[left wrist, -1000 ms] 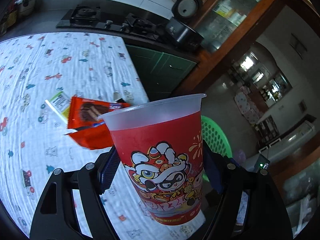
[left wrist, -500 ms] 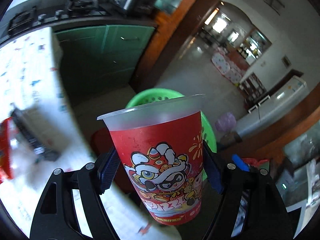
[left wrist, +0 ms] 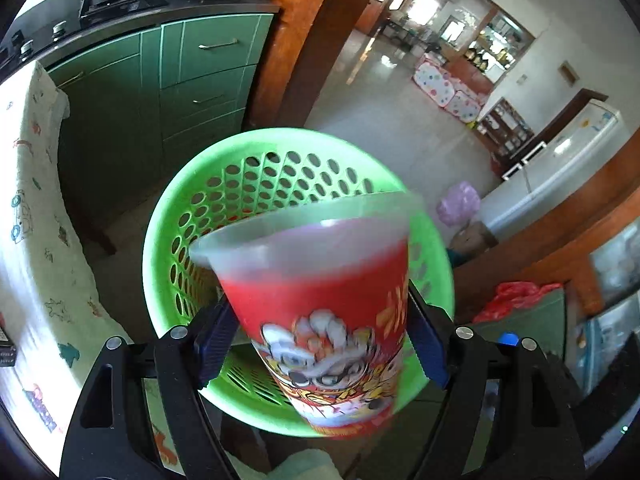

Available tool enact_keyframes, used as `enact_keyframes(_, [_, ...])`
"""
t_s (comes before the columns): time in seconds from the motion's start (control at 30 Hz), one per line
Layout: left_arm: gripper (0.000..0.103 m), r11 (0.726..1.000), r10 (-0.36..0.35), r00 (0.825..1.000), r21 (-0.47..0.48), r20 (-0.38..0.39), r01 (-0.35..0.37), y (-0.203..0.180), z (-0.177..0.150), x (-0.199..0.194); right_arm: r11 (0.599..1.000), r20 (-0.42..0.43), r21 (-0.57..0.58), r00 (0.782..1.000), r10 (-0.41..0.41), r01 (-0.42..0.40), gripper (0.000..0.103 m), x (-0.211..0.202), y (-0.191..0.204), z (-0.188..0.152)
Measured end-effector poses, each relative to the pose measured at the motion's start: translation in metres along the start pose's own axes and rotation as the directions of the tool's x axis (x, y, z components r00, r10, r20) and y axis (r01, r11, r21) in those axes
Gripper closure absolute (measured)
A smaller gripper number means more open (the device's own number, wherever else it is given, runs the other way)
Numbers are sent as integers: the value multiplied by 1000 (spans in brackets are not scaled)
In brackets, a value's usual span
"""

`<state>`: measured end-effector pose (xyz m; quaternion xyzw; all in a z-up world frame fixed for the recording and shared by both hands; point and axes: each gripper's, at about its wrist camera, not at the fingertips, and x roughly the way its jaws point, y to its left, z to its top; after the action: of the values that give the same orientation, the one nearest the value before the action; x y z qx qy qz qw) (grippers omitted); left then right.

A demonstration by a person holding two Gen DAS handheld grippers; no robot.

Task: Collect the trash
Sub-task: 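Release the yellow wrapper with the right gripper while the left gripper drops the red cup into the basket, then move both grippers back to the table toward the orange wrapper and plastic bottle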

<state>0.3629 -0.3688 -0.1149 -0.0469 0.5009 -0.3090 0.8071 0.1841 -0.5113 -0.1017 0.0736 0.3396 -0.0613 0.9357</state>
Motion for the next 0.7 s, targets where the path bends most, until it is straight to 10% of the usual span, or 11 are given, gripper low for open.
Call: enact_keyframes(0.7, [25,999,23,998,28,54,-25,25,-34,-79,999,34,-45,999,33,-32,45,-23,35,2])
